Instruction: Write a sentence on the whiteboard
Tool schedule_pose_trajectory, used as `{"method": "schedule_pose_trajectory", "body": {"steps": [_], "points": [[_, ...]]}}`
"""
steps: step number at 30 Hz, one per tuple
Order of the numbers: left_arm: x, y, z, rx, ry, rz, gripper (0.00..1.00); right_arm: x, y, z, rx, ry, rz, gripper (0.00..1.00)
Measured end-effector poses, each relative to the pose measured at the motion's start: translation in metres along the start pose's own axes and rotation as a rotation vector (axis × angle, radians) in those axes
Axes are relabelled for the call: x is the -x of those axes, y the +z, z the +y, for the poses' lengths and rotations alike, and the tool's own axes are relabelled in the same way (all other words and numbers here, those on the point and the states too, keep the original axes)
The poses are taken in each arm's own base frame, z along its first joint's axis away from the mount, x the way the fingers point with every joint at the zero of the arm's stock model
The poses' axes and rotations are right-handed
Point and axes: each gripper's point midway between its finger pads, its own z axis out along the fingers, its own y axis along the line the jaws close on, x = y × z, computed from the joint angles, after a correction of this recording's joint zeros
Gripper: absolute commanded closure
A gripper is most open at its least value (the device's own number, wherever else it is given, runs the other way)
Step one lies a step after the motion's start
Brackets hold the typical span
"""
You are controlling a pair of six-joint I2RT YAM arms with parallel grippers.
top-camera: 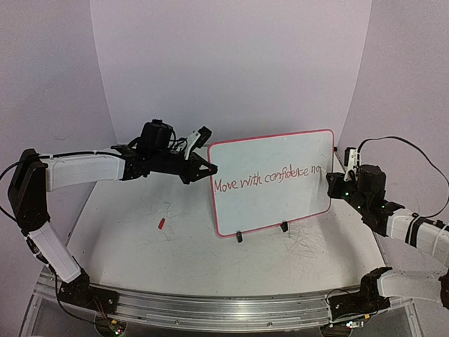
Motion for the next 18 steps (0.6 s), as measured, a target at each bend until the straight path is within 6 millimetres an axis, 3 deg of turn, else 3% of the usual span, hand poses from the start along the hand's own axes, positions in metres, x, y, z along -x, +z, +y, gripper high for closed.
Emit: {"method": "schedule_pose_trajectory", "body": {"steps": [18], "points": [[0.0000, 0.0001, -0.0001, 0.000, 0.000, 0.000, 1.00, -0.0039, 0.0001, -0.0033, -0.016, 0.016, 0.010, 1.00]]}}
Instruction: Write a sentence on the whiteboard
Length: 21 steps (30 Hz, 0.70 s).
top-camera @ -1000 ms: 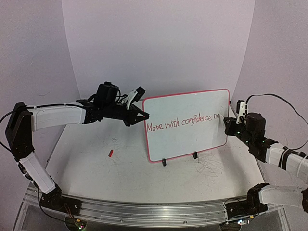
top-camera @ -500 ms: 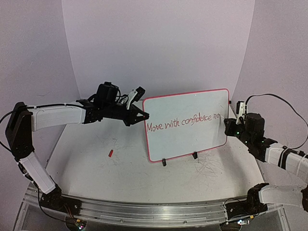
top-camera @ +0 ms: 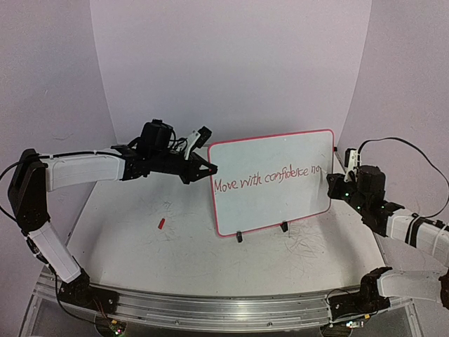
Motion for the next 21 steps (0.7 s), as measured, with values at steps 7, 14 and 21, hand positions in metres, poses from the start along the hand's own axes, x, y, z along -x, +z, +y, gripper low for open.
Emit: {"method": "schedule_pose_trajectory", "body": {"steps": [7, 14, 21], "points": [[-0.0001, 0.0000, 0.0001, 0.001, 0.000, 0.000, 1.00, -0.0066, 0.0000, -0.0019, -0.005, 0.003, 0.017, 1.00], [-0.0001, 0.0000, 0.0001, 0.001, 0.000, 0.000, 1.00, -0.0066, 0.0000, -0.0022, -0.007, 0.002, 0.017, 1.00], [-0.0001, 0.0002, -0.0001, 0.002, 0.000, 0.001, 1.00, -0.0049, 0.0000, -0.0041, -0.018, 0.002, 0.009, 1.00]]}}
